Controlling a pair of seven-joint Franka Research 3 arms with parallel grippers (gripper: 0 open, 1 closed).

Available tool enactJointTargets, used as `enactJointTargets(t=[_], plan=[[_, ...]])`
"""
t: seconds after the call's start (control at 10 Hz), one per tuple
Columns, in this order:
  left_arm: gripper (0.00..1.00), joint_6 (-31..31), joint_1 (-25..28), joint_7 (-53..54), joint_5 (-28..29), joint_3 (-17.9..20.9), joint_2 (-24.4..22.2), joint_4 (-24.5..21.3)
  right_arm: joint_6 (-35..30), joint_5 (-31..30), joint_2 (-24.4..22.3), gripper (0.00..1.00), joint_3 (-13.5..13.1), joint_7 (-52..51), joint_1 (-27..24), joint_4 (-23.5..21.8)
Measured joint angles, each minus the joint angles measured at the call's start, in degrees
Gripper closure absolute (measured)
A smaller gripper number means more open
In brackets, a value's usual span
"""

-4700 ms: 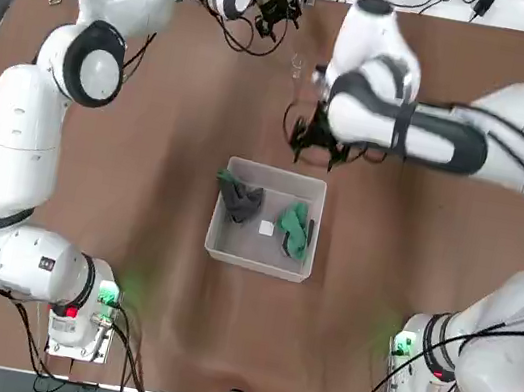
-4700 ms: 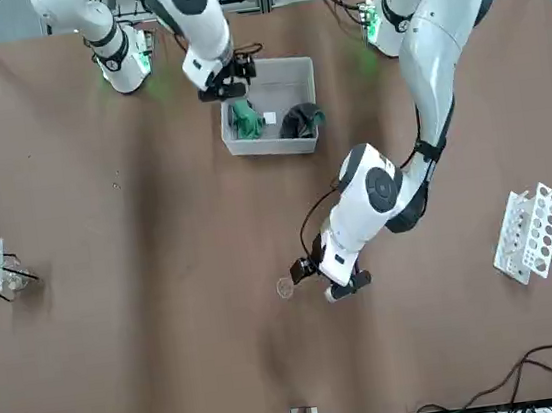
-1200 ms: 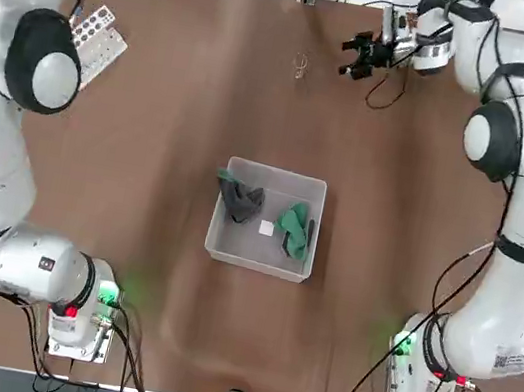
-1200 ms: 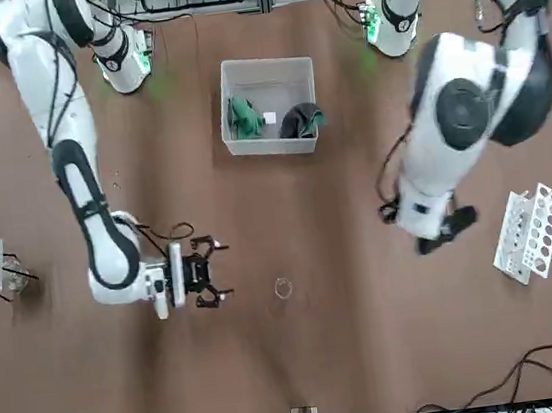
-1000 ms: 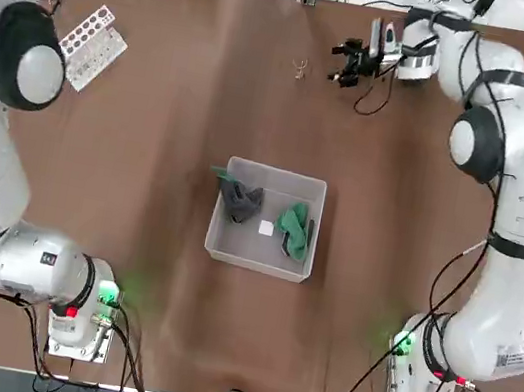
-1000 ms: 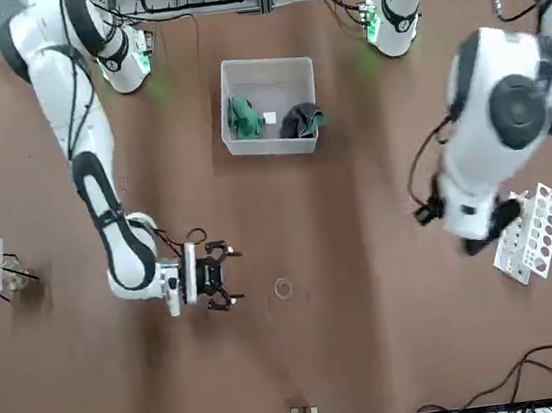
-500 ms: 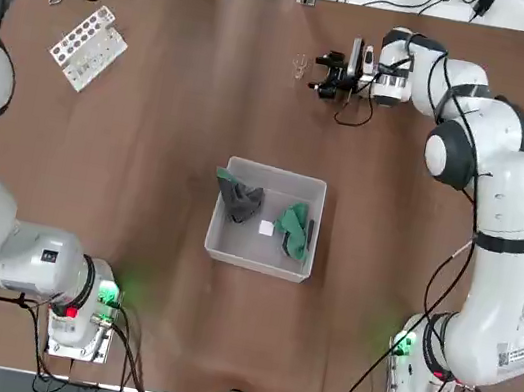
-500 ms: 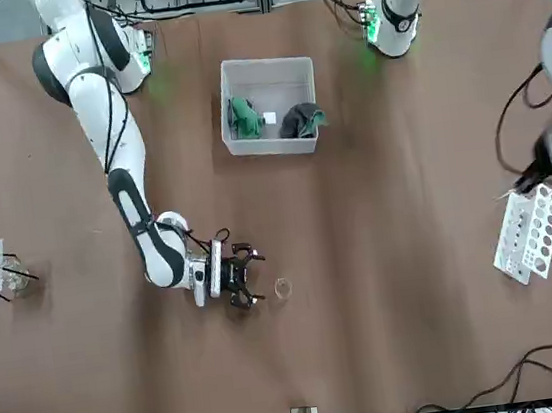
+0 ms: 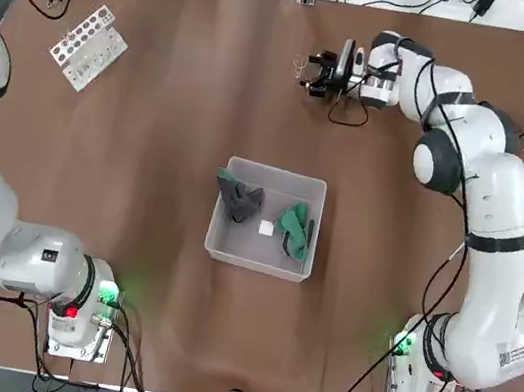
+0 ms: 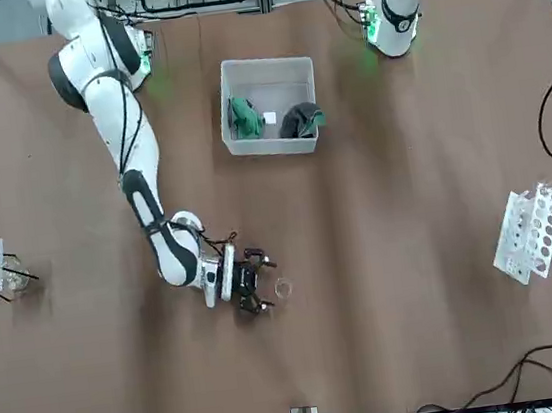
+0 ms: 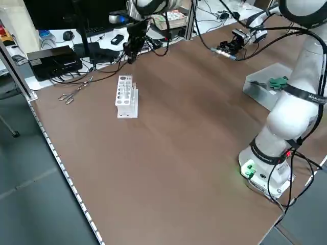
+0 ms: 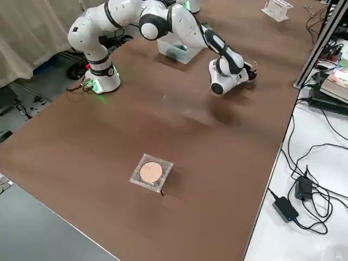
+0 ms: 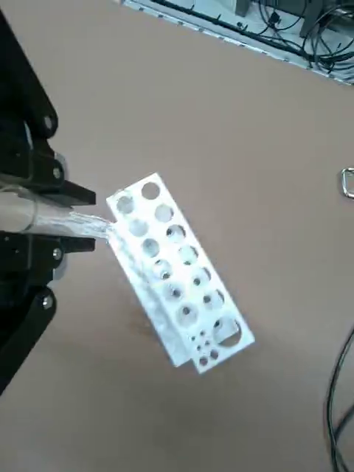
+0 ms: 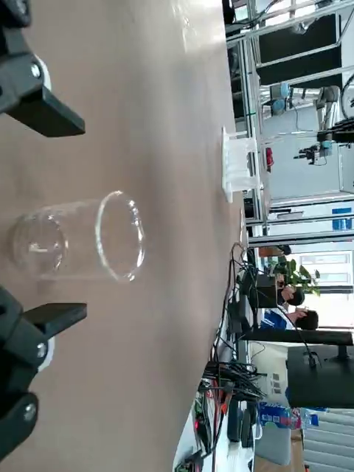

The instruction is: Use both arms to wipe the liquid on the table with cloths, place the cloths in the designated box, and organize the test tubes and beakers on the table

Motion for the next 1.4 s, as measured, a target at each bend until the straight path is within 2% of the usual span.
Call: enactJointTargets(t=[0.4, 0.8, 1.1, 1.2, 1.4], plan=[[0.78, 3.53, -0.05, 0.35, -0.08, 0.24, 5.52, 2.59, 1.84, 2.38, 1.24, 0.00, -0.20, 0.05, 1.88, 1.27], [0.78, 5.01, 0.07, 0.57, -2.11, 0.38, 7.15, 2.97, 7.03, 3.37, 1.27, 0.00, -0.20, 0.43, 3.57, 4.20], [0.78, 5.01, -0.03, 0.65, -2.50, 0.37, 7.70, 2.95, 8.71, 5.09, 1.31, 0.00, -0.29, 1.22, 5.20, 4.71], [0.77, 5.00, -0.07, 0.69, -2.50, 0.35, 7.75, 2.92, 8.78, 5.27, 1.34, 0.01, -0.36, 1.28, 5.24, 4.81], [0.63, 5.00, -0.11, 1.08, -2.51, 0.31, 7.80, 2.91, 8.82, 5.53, 1.60, 0.06, -0.62, 1.29, 5.24, 4.86]])
